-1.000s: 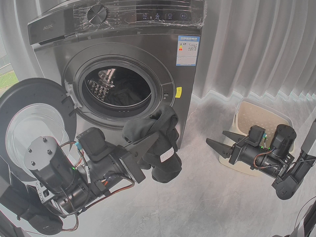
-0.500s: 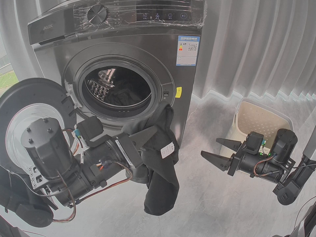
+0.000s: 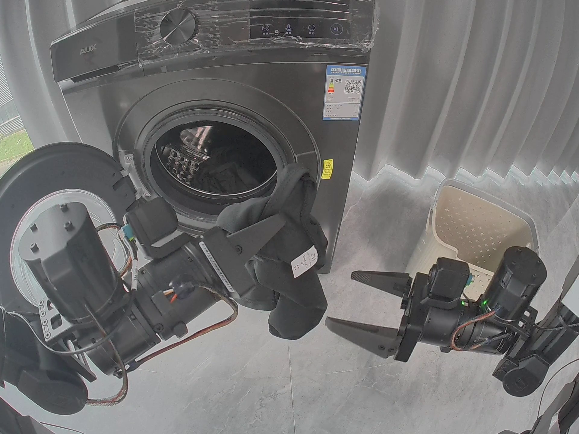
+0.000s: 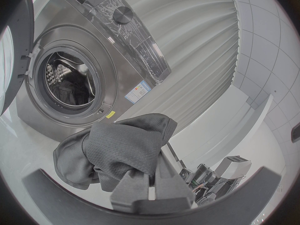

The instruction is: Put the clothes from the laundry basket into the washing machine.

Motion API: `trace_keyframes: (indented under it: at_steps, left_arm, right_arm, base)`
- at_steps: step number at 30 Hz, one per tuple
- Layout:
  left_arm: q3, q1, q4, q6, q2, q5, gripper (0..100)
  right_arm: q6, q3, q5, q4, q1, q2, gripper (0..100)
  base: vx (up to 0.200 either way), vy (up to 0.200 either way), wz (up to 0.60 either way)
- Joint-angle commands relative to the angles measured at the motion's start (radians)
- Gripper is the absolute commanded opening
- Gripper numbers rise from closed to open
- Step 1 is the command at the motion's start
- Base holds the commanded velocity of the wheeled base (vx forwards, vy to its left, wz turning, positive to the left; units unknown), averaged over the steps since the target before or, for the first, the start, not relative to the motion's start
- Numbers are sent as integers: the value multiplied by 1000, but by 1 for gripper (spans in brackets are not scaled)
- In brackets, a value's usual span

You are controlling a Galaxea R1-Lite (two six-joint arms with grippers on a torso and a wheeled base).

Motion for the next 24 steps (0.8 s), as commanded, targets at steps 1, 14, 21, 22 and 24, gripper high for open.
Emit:
trace_keyframes:
  at_steps: [1,14,21,22,24]
  left_arm:
    - [-3,0,-3,0,2,0,0]
    - [3,-16,-6,0,-7,-5,0]
    - [6,-34,-9,0,-13,-5,0]
    - [6,-36,-9,0,-13,-5,0]
    - [6,-37,-9,-2,-13,-5,0]
  right_arm:
    - [1,-35,-6,0,36,56,100]
    - [-4,-245,-52,-1,19,279,100]
    - [-1,-298,-81,0,21,331,100]
    - [-1,-313,-84,0,19,340,100]
    - [-1,-330,-88,0,18,349,100]
  base:
    - [0,0,0]
    - [0,0,0]
    - [0,0,0]
    - [0,0,0]
    - [0,0,0]
